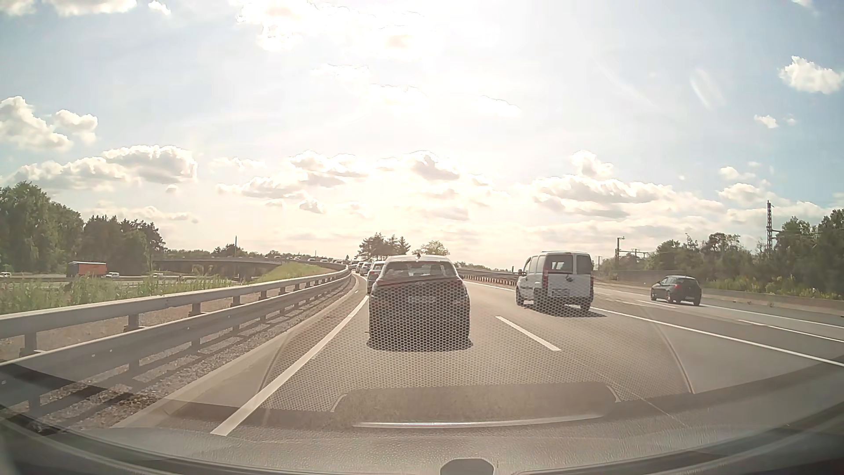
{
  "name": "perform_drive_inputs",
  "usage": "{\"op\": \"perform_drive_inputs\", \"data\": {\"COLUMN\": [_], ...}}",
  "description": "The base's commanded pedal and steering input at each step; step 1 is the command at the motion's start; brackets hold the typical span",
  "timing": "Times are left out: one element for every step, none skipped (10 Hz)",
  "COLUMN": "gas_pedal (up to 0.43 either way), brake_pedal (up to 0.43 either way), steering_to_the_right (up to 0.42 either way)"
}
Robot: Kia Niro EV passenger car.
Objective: Follow the waypoints while adhering to traffic rules and regulations
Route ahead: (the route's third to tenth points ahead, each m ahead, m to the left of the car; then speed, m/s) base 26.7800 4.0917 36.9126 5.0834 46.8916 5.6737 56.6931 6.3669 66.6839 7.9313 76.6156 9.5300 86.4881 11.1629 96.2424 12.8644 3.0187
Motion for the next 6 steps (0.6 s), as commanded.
{"op": "perform_drive_inputs", "data": {"gas_pedal": [0.000, 0.000, 0.000, 0.000, 0.000, 0.000], "brake_pedal": [0.000, 0.000, 0.000, 0.000, 0.000, 0.000], "steering_to_the_right": [-0.011, -0.011, -0.010, -0.011, -0.010, -0.010]}}
